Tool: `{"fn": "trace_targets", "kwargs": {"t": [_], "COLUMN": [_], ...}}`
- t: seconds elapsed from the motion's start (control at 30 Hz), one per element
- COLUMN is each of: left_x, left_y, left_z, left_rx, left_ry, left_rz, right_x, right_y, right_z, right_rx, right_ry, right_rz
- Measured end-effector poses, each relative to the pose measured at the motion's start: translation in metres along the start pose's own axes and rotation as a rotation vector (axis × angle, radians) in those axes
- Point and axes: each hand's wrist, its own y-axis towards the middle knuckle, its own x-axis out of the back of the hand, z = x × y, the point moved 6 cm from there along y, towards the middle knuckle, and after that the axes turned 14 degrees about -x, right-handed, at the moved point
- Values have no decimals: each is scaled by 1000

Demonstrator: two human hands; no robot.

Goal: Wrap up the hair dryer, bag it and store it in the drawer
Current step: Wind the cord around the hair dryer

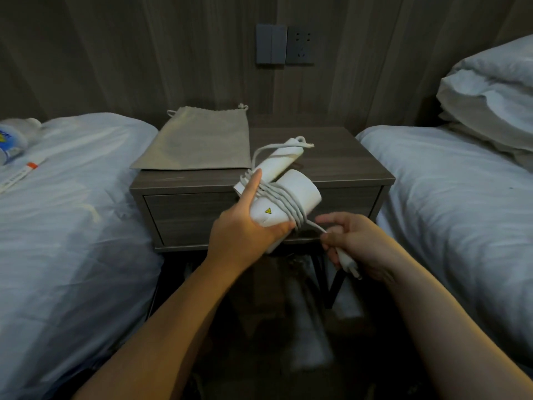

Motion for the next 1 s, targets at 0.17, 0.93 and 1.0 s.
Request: {"fn": "trace_targets", "kwargs": {"t": [0.17,0.93,1.0], "left_x": [3,-10,-13], "left_y": [1,-1,-2], "left_z": [-6,-7,-7], "left_rx": [-54,-41,-31], "left_ry": [91,114,106], "left_rz": [35,367,412], "right_x": [-2,4,-4], "right_y": [-7,-37,-40], "right_z": [10,39,39], "right_rx": [80,362,358], "right_ry": [63,-406,-478], "right_rz": [94,-49,9]}}
